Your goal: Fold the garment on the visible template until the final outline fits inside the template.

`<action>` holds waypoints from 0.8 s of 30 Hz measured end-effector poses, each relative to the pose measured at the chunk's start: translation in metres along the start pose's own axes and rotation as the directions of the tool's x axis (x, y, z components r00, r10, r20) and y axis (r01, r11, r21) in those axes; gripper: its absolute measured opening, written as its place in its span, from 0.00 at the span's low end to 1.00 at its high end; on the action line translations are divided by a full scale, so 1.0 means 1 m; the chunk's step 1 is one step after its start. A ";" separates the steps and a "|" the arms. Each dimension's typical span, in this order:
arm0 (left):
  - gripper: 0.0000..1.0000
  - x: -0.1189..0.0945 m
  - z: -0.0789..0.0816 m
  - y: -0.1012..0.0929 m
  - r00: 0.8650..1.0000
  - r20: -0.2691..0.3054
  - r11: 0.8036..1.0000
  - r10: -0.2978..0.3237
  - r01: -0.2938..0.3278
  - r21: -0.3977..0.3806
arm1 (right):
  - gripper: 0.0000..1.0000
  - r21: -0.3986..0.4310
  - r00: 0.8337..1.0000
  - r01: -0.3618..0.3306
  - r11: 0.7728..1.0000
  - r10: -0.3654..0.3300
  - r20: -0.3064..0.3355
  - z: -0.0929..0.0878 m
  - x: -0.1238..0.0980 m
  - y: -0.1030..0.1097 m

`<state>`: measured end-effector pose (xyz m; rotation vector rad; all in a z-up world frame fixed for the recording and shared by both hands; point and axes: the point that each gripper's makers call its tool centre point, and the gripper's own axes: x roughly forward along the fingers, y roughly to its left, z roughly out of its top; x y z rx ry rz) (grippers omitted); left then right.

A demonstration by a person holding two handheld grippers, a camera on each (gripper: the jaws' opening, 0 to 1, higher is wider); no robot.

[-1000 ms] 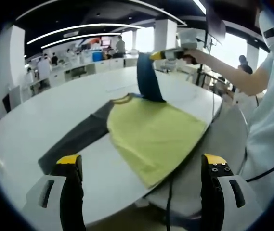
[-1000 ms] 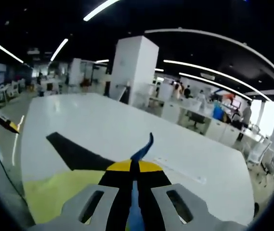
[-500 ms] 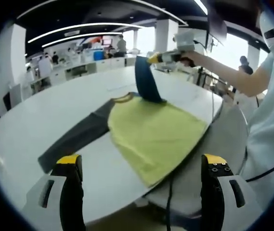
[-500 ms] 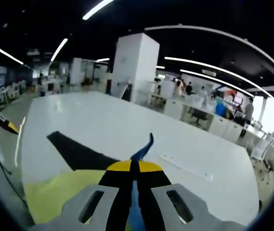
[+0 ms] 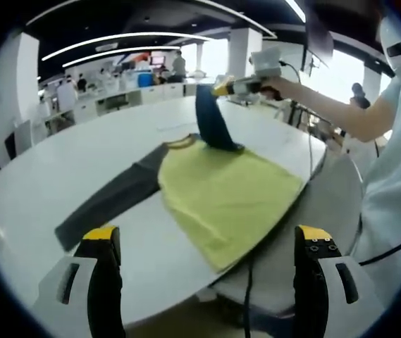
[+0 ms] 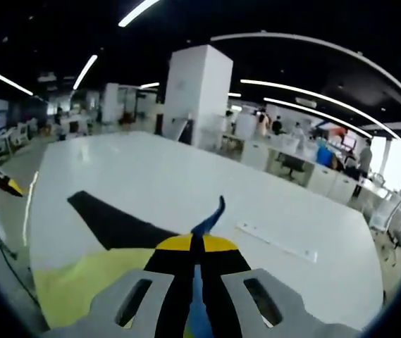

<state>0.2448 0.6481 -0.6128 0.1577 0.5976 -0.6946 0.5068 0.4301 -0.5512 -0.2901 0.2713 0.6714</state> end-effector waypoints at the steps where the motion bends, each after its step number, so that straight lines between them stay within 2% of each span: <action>1: 1.00 0.000 0.000 0.000 1.000 0.000 1.000 0.000 0.000 0.000 | 0.03 0.001 1.000 -0.001 1.000 0.001 0.002 0.001 0.000 0.001; 9: 1.00 0.000 0.001 0.001 1.000 0.003 1.000 -0.002 0.002 -0.003 | 0.03 -0.052 1.000 0.005 0.999 -0.005 0.007 0.008 0.000 0.004; 24: 0.99 -0.001 -0.001 0.002 1.000 0.005 1.000 0.005 -0.005 -0.011 | 0.03 -0.024 0.998 -0.039 0.999 0.038 -0.052 -0.014 0.027 0.013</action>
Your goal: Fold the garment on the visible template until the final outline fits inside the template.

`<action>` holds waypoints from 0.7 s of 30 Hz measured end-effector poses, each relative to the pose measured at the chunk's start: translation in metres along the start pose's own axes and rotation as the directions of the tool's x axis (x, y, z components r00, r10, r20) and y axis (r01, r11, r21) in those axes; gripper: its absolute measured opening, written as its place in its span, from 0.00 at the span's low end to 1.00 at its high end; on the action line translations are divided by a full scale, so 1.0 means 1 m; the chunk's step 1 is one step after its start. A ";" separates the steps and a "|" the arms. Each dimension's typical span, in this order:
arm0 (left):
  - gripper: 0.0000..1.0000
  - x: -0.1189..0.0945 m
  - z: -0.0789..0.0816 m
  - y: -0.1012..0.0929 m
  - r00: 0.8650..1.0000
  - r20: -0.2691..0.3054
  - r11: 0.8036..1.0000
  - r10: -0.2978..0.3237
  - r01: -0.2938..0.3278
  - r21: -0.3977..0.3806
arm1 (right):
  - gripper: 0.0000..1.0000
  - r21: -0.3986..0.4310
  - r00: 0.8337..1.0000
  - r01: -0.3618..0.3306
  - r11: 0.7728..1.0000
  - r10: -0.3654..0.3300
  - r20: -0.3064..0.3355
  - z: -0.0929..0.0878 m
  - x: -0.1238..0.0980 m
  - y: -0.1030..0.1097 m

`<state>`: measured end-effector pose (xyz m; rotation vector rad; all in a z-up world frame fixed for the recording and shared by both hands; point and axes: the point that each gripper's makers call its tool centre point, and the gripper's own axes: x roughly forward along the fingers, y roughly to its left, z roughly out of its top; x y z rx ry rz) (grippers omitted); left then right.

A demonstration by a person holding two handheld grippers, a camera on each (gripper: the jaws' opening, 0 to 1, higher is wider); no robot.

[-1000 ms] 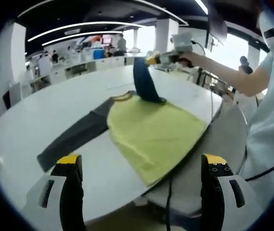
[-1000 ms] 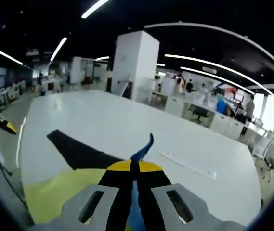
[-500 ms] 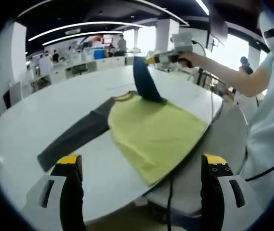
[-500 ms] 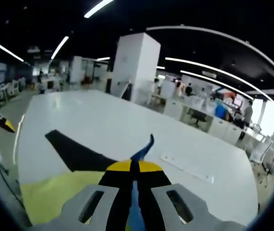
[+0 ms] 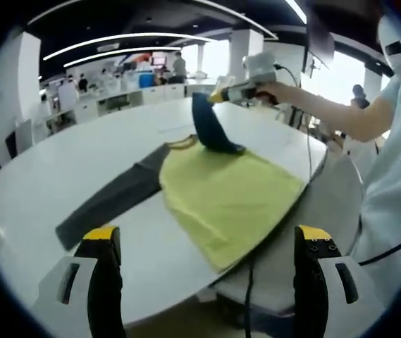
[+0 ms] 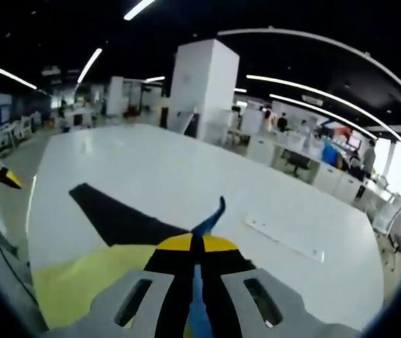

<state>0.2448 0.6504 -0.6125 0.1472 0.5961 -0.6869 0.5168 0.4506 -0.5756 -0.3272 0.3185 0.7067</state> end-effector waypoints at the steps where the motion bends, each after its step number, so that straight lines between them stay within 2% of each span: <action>1: 0.99 0.000 0.000 0.000 1.000 0.001 1.000 0.001 -0.001 0.000 | 0.03 0.000 1.000 -0.002 1.000 0.002 -0.004 -0.001 0.001 0.001; 11: 0.99 0.001 -0.001 0.000 1.000 -0.003 1.000 0.001 -0.001 0.000 | 0.03 0.012 0.998 -0.032 0.999 0.033 -0.048 -0.022 0.011 0.017; 13: 0.99 0.001 -0.001 0.000 1.000 -0.003 1.000 0.001 -0.001 -0.001 | 0.03 0.021 0.998 -0.040 0.999 0.041 -0.053 -0.025 0.013 0.020; 15: 0.99 0.001 -0.002 0.000 1.000 -0.005 1.000 0.000 0.000 -0.002 | 0.03 0.063 0.996 -0.069 0.996 0.072 -0.049 -0.026 0.015 0.027; 21: 1.00 0.000 0.000 0.000 1.000 0.003 1.000 0.005 -0.005 -0.006 | 0.03 0.060 0.994 -0.082 0.995 0.086 -0.071 -0.032 0.025 0.030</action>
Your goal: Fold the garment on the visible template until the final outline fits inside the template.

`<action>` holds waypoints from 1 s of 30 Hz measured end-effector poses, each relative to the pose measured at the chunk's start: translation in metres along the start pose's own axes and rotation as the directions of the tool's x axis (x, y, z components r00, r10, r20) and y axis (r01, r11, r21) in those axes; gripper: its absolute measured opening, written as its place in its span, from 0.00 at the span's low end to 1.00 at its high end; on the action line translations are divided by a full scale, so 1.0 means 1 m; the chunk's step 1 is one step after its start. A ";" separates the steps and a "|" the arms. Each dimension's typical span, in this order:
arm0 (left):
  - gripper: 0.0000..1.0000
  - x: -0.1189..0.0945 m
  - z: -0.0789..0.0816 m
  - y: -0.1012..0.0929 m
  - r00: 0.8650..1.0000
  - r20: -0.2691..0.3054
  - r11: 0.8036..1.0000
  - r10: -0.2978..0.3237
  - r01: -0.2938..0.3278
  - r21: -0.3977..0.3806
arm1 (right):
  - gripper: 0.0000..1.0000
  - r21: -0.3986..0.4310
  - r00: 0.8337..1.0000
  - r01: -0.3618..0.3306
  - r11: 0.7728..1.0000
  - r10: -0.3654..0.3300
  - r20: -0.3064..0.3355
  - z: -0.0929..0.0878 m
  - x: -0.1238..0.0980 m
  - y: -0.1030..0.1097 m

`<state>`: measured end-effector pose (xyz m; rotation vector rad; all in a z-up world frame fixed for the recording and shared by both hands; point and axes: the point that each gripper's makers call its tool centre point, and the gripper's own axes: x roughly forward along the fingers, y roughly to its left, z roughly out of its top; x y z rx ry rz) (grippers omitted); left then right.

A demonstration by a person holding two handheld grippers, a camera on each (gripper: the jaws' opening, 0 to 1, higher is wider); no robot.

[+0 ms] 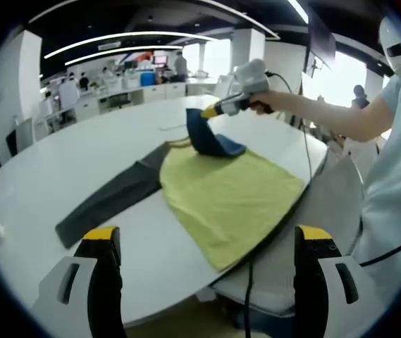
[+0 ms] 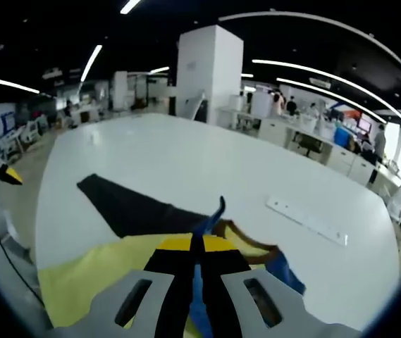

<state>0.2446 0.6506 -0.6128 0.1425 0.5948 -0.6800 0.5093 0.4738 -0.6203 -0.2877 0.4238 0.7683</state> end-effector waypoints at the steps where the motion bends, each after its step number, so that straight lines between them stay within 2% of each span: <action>1: 1.00 0.000 0.000 0.000 1.000 0.000 1.000 0.002 -0.002 -0.001 | 0.03 -0.001 1.000 -0.002 1.000 0.002 -0.004 0.000 0.001 0.002; 16: 0.99 0.000 -0.004 0.001 1.000 -0.004 1.000 -0.003 0.003 -0.005 | 0.03 0.015 0.998 -0.038 0.999 0.038 -0.051 -0.019 0.014 0.023; 30: 1.00 -0.001 -0.003 0.004 1.000 -0.001 1.000 0.002 -0.002 -0.009 | 0.03 0.033 0.994 -0.062 0.998 0.064 -0.085 -0.034 0.025 0.034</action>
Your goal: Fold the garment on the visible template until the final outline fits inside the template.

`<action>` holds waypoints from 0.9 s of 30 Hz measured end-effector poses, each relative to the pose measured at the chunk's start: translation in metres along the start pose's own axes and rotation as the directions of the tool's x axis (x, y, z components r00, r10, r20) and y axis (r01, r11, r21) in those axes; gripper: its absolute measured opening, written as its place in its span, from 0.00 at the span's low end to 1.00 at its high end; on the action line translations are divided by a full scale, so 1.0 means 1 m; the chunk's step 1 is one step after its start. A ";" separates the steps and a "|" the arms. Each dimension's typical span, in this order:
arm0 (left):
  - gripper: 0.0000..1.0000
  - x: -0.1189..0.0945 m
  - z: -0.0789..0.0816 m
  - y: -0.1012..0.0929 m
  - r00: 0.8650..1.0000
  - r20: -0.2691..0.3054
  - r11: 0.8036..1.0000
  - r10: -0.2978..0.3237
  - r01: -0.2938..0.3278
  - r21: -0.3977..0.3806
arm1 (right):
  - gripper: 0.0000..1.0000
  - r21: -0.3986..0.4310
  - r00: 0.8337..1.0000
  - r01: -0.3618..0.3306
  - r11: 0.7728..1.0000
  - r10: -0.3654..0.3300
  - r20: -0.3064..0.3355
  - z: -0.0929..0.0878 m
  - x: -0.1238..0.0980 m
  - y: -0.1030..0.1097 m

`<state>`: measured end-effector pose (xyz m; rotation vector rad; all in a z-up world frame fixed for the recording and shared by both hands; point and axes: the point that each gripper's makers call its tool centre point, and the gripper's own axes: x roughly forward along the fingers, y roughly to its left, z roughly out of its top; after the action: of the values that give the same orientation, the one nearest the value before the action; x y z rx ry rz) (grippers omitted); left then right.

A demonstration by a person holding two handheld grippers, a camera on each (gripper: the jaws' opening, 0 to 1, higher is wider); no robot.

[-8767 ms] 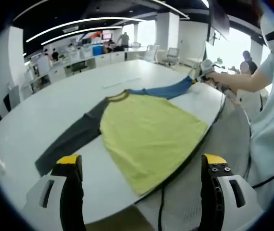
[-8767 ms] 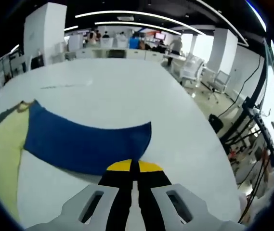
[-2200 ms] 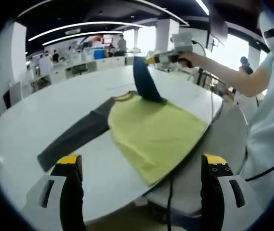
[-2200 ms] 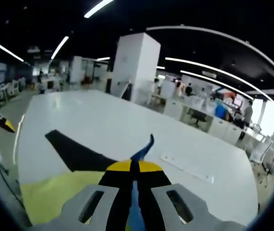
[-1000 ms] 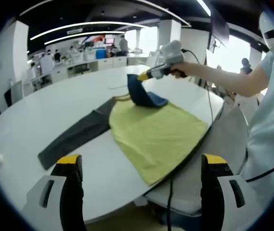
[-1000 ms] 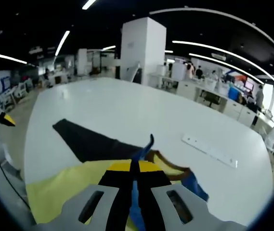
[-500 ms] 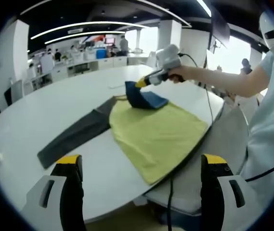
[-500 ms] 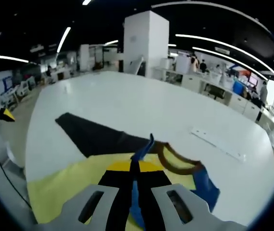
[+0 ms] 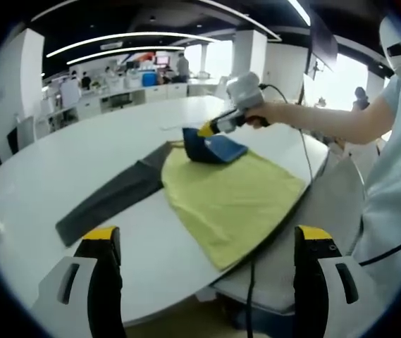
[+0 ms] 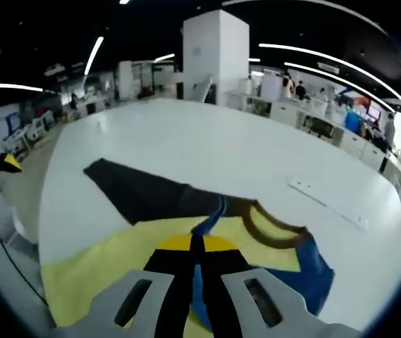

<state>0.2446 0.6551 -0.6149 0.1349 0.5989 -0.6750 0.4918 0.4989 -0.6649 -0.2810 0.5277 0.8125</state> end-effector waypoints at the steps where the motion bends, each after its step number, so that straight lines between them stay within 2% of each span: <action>1: 1.00 0.000 0.000 0.000 1.000 -0.001 1.000 -0.001 0.001 0.000 | 0.03 0.001 1.000 -0.003 1.000 0.003 -0.002 0.000 0.001 0.000; 12: 1.00 0.001 0.000 0.001 1.000 -0.001 1.000 -0.002 0.002 0.001 | 0.03 0.019 0.999 -0.038 0.999 0.039 -0.032 -0.015 0.018 0.015; 27: 0.99 0.000 -0.003 0.002 1.000 -0.003 1.000 -0.001 0.001 -0.009 | 0.03 0.029 0.996 -0.067 0.997 0.069 -0.058 -0.023 0.028 0.034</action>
<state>0.2440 0.6573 -0.6175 0.1273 0.6048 -0.6727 0.4743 0.5281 -0.7008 -0.2638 0.6056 0.8646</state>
